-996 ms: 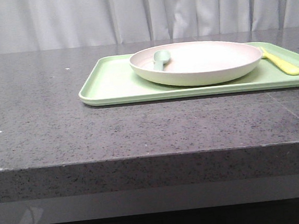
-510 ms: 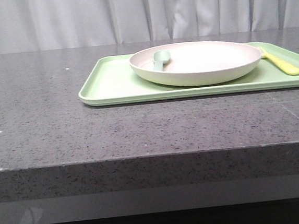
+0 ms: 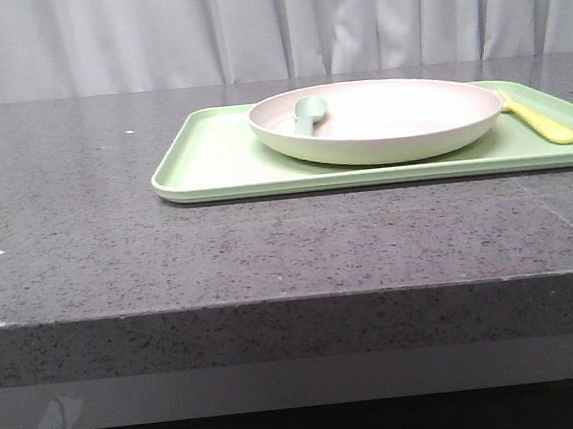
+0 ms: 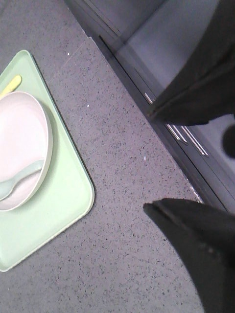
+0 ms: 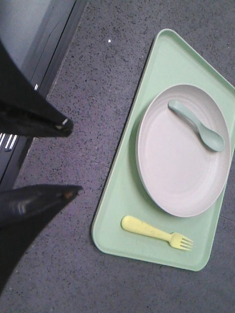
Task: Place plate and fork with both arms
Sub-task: 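Open the right gripper and raise it away from the fork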
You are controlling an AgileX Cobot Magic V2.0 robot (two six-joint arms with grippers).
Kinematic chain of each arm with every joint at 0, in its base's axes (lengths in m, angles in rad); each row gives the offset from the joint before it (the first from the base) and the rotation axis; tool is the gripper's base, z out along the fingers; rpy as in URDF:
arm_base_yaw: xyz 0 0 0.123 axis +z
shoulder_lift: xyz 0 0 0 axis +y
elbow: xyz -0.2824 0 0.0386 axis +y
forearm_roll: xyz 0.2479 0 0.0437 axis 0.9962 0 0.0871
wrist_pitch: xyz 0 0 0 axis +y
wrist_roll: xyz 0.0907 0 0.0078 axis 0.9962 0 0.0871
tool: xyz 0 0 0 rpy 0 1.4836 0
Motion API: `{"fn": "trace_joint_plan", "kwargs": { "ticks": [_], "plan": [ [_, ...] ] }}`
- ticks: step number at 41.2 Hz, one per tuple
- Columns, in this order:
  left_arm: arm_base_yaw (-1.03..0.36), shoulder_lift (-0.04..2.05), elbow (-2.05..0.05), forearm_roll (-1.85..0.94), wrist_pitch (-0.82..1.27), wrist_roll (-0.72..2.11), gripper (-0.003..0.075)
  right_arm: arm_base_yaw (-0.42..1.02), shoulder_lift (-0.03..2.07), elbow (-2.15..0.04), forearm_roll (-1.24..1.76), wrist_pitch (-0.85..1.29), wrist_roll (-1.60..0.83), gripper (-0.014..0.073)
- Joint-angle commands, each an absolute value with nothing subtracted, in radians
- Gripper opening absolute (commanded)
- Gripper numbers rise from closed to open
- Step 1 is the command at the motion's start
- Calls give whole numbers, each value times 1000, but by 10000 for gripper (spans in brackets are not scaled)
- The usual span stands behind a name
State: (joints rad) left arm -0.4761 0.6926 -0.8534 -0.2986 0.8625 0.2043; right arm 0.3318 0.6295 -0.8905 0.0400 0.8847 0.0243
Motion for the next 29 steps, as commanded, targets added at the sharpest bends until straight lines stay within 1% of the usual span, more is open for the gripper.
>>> {"fn": "trace_joint_plan", "kwargs": {
  "ticks": [1, 3, 6, 8, 11, 14, 16, 18, 20, 29],
  "plan": [
    [-483, 692, -877, -323, 794, 204, 353, 330, 629, -911, 25, 802, 18, 258],
    [-483, 692, -877, -323, 794, 204, 353, 330, 629, -911, 25, 802, 18, 211],
    [-483, 692, -877, -323, 794, 204, 349, 330, 629, -911, 25, 802, 18, 104],
    [-483, 692, -877, -323, 794, 204, 323, 330, 629, -911, 25, 802, 18, 31],
    [-483, 692, -877, -323, 794, 204, 245, 330, 629, -911, 25, 802, 18, -59],
    [-483, 692, -877, -323, 794, 204, 130, 330, 629, -911, 25, 802, 18, -124],
    [-483, 692, -877, -323, 794, 204, 48, 330, 629, -911, 25, 802, 18, -115],
    [-483, 692, -877, -321, 794, 204, -8, 330, 629, -911, 25, 801, 18, -118],
    [-483, 692, -877, -321, 794, 204, -20, 330, 629, -911, 25, 807, 18, -118],
    [-483, 692, -877, -321, 794, 204, -20, 330, 629, -911, 25, 825, 18, -118]
  ]
}}
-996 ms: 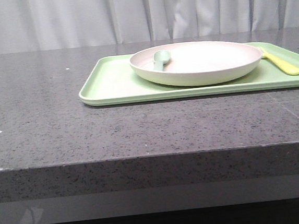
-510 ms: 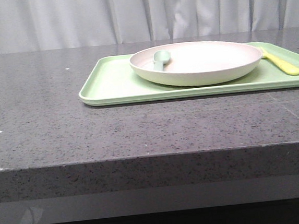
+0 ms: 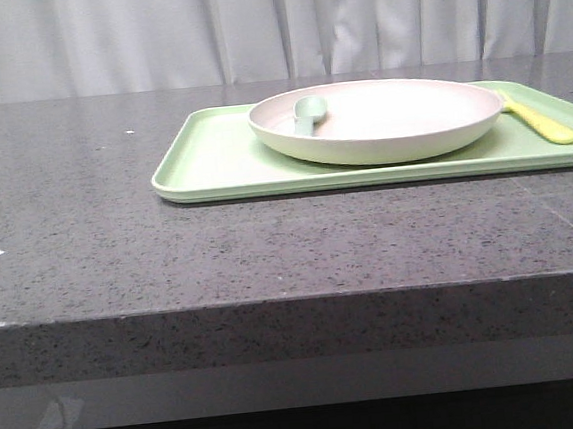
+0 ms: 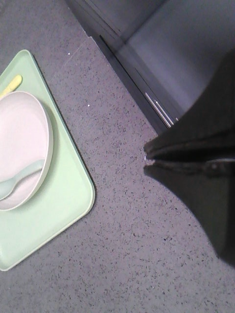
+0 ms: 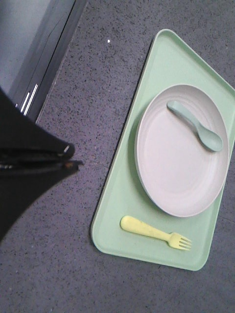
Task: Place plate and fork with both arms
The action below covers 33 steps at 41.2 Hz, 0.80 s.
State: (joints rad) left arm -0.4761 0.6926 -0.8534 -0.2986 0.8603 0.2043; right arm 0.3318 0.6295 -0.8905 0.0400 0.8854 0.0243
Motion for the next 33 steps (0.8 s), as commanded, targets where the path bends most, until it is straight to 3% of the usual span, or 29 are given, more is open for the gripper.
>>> {"fn": "trace_joint_plan", "kwargs": {
  "ticks": [1, 12, 17, 33],
  "plan": [
    [-483, 692, -877, -321, 794, 204, -20, 330, 629, -911, 25, 825, 18, -118],
    [-483, 670, -871, -312, 787, 204, -20, 330, 629, -911, 25, 825, 18, -118],
    [-399, 584, -809, -225, 671, 204, -20, 330, 629, -911, 25, 826, 18, -118],
    [-143, 144, -263, -77, 158, 204, -20, 330, 629, -911, 25, 826, 18, -118]
  ]
}}
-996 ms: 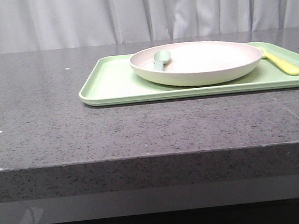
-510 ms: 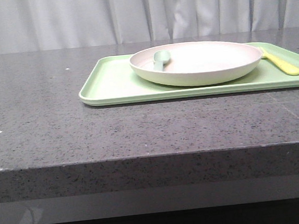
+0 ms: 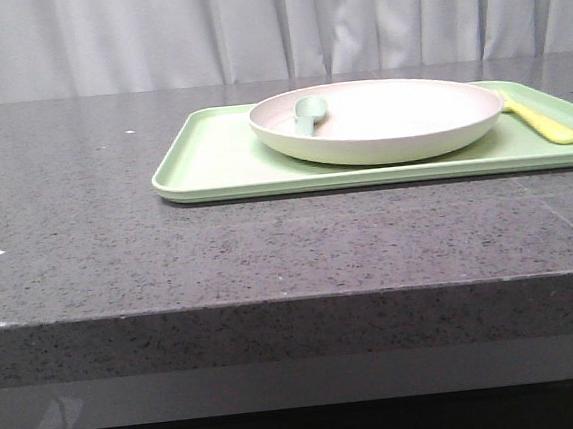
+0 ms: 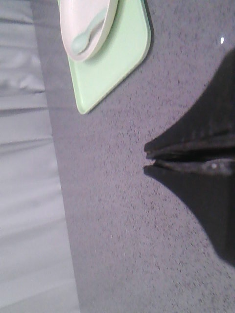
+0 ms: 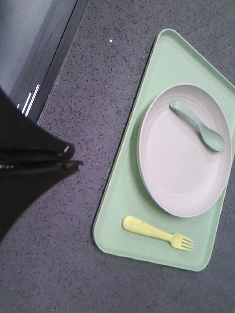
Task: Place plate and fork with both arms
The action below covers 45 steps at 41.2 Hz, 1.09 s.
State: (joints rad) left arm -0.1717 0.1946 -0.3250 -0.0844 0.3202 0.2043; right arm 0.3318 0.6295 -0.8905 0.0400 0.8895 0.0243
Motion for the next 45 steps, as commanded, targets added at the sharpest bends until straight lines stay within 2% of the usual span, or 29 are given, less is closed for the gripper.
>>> {"fn": "trace_joint_plan", "kwargs": {
  "ticks": [1, 9, 16, 31, 40, 45],
  "plan": [
    [-134, 121, -240, -77, 138, 204, -20, 330, 629, -911, 25, 826, 18, -118],
    [-75, 26, -67, -96, 0, 204, -20, 330, 629, -911, 25, 826, 18, -118],
    [2, -32, 13, -184, -40, 204, -20, 330, 629, -911, 25, 826, 18, -118],
    [4, -25, 11, -194, -23, 200, -20, 330, 629, -911, 25, 827, 18, -118],
    [4, -29, 11, -69, -28, 0, -20, 330, 629, -911, 25, 827, 18, -118],
    [4, -29, 11, -58, -30, 0, -20, 330, 629, -911, 25, 827, 18, -118]
  ]
}}
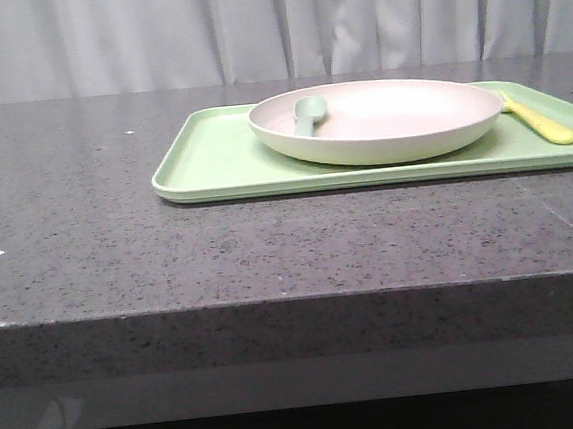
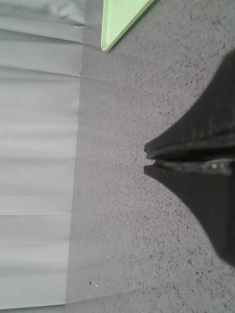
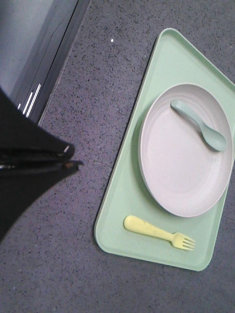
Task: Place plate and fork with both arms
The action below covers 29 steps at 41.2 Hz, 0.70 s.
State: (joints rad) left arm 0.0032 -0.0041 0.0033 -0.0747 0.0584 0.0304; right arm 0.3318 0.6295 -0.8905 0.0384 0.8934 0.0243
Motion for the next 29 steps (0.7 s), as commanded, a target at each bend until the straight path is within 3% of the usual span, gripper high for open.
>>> {"fn": "trace_joint_plan", "kwargs": {
  "ticks": [1, 29],
  "plan": [
    [4, -29, 11, -58, -30, 0, -20, 330, 629, -911, 25, 827, 18, -118],
    [-38, -29, 11, -58, -36, 0, -20, 330, 629, -911, 25, 827, 18, -118]
  ]
}}
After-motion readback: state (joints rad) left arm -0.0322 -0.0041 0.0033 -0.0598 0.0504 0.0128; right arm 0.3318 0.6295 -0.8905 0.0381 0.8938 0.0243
